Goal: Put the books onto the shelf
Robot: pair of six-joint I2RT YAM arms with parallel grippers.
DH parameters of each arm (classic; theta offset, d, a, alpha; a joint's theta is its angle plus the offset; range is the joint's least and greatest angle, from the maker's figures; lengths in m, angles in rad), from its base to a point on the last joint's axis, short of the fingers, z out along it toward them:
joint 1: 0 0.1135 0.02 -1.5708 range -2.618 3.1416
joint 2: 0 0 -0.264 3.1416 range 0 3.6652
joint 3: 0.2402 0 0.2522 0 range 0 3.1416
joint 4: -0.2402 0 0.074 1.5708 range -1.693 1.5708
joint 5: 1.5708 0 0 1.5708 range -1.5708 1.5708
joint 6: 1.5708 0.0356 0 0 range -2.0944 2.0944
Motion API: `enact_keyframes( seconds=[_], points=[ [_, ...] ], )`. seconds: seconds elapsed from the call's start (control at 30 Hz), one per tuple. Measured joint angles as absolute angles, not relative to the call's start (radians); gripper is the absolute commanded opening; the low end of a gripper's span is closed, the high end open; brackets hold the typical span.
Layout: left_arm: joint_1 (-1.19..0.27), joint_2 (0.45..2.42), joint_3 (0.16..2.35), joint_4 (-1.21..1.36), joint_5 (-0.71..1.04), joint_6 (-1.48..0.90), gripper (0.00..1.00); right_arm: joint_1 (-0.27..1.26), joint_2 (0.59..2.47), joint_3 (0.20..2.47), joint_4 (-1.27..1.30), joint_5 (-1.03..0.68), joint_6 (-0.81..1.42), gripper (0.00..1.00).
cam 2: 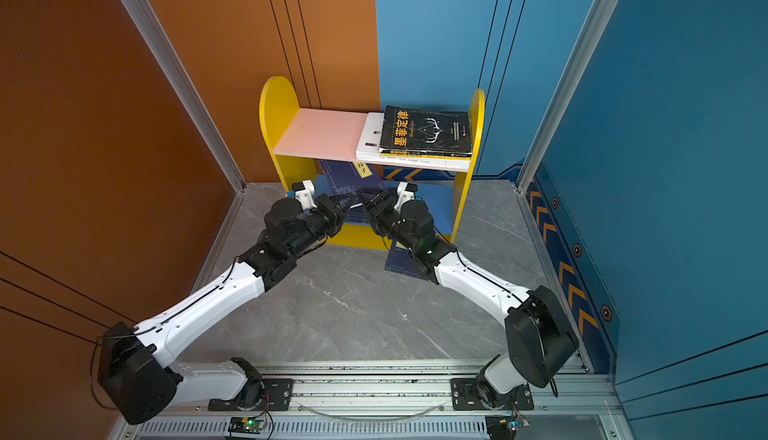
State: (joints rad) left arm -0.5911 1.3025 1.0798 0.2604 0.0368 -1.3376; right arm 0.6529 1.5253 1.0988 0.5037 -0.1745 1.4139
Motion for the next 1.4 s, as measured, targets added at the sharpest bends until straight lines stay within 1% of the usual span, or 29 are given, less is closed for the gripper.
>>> enact_keyframes(
  seconds=[0.07, 0.23, 0.3, 0.4, 0.43, 0.53, 0.63, 0.7, 0.77, 0.83, 1.0, 1.13, 1.27, 1.4],
  points=[
    [-0.591, 1.303, 1.079, 0.265, 0.037, -1.342, 0.0, 0.653, 1.53, 1.101, 0.511, -0.168, 1.421, 0.6],
    [-0.591, 1.303, 1.077, 0.266, 0.037, -1.357, 0.0, 0.653, 1.533, 1.11, 0.535, -0.149, 1.435, 0.29],
    [-0.591, 1.303, 1.074, 0.265, 0.037, -1.361, 0.01, 0.651, 1.533, 1.111, 0.544, -0.146, 1.444, 0.2],
    [-0.589, 1.303, 1.067, 0.265, 0.038, -1.363, 0.13, 0.645, 1.533, 1.112, 0.555, -0.148, 1.454, 0.06],
    [-0.585, 1.303, 1.063, 0.266, 0.039, -1.363, 0.2, 0.642, 1.533, 1.112, 0.558, -0.154, 1.453, 0.03],
    [-0.57, 1.301, 1.062, 0.27, 0.059, -1.361, 0.44, 0.625, 1.533, 1.111, 0.542, -0.167, 1.456, 0.0],
    [-0.54, 1.288, 1.062, 0.256, 0.083, -1.345, 0.68, 0.582, 1.531, 1.111, 0.501, -0.21, 1.442, 0.0],
    [-0.509, 1.266, 1.062, 0.224, 0.105, -1.329, 0.77, 0.543, 1.526, 1.11, 0.462, -0.261, 1.421, 0.0],
    [-0.473, 1.243, 1.062, 0.19, 0.132, -1.313, 0.81, 0.508, 1.512, 1.103, 0.432, -0.318, 1.401, 0.0],
    [-0.429, 1.218, 1.062, 0.15, 0.173, -1.294, 0.83, 0.47, 1.486, 1.09, 0.402, -0.388, 1.38, 0.0],
    [-0.284, 1.208, 1.085, -0.014, 0.329, -1.185, 0.83, 0.406, 1.42, 1.081, 0.373, -0.564, 1.329, 0.0],
    [-0.213, 1.23, 1.121, -0.142, 0.428, -1.093, 0.83, 0.386, 1.396, 1.082, 0.373, -0.69, 1.307, 0.0],
    [-0.209, 1.239, 1.122, -0.136, 0.532, -1.063, 0.83, 0.378, 1.395, 1.084, 0.351, -0.788, 1.286, 0.01],
    [-0.21, 1.25, 1.114, -0.04, 0.605, -1.083, 0.82, 0.377, 1.395, 1.104, 0.308, -0.844, 1.252, 0.02]
  ],
)
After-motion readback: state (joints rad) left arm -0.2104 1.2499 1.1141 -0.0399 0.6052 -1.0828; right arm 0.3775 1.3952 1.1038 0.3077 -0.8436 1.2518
